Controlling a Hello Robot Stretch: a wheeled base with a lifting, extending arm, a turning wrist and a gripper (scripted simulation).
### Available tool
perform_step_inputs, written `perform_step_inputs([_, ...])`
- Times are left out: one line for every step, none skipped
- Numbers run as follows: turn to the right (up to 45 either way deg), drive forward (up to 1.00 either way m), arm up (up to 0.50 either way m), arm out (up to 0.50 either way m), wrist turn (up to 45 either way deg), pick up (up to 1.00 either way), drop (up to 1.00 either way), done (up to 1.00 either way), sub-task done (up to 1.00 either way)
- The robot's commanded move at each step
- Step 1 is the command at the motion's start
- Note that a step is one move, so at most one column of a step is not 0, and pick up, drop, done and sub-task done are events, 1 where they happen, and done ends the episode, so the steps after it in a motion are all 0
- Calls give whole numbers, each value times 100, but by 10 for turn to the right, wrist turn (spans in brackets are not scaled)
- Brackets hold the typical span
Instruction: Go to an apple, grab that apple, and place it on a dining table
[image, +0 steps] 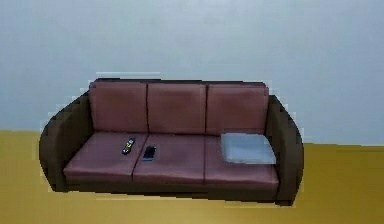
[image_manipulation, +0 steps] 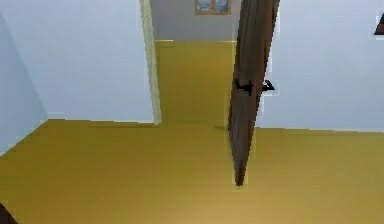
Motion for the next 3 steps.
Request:
perform_step_inputs([450, 0, 0, 0, 0, 0, 0, 0, 0])
perform_step_inputs([450, 0, 0, 0, 0, 0, 0, 0, 0])
perform_step_inputs([0, 100, 0, 0, 0, 0, 0, 0, 0])
